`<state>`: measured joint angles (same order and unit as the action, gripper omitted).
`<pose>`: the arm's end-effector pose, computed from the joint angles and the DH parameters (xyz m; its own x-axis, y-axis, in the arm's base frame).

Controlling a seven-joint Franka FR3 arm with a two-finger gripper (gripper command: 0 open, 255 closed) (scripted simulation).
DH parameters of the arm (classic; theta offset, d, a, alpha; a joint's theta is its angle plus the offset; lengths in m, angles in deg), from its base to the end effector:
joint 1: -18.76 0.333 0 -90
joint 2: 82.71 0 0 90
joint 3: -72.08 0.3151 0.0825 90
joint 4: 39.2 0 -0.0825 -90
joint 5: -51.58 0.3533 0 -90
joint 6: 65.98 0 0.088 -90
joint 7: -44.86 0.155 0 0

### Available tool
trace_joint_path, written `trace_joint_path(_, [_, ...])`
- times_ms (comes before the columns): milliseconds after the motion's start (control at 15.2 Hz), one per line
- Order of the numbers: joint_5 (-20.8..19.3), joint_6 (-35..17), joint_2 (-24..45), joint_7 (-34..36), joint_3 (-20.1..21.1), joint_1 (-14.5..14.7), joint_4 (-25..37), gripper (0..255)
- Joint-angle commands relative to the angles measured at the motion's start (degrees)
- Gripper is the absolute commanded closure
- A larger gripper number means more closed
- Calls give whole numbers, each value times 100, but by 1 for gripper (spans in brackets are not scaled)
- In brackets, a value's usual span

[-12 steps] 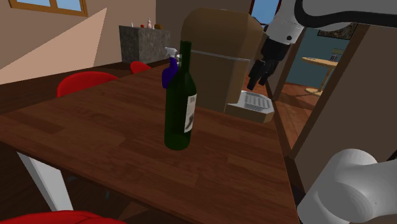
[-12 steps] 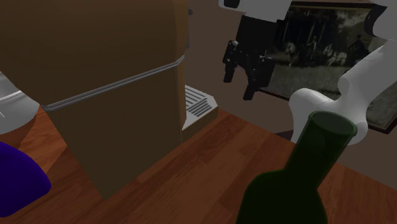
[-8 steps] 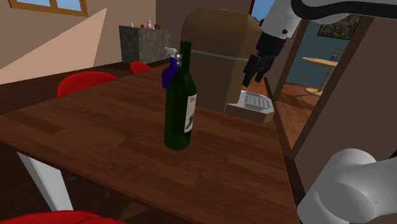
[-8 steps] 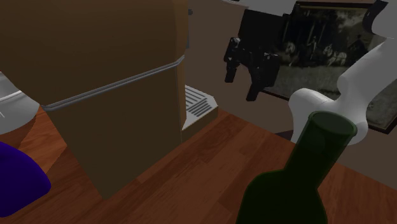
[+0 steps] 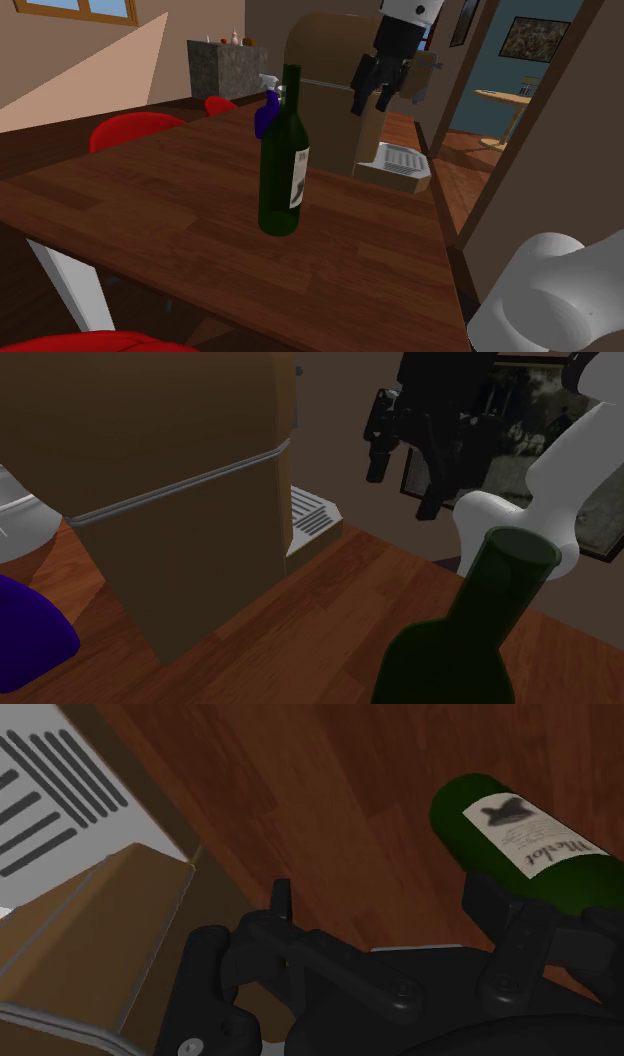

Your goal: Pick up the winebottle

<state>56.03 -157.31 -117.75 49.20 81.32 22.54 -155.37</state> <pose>0.3244 0.1057 0.6334 0.9762 0.1333 0.1711 0.1348 -0.9909 0.0026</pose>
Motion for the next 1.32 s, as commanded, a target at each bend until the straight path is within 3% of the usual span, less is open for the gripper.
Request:
trace_joint_path(0, [87,146,304,295,238,43,456,0])
trace_joint_path(462, [129,660,1438,1161,927,123,2122,0])
trace_joint_path(792, [-123,1169,2517,1897,1521,234,3685,0])
trace_joint_path(1254, [12,629,2167,1792,1432,241,2819,0])
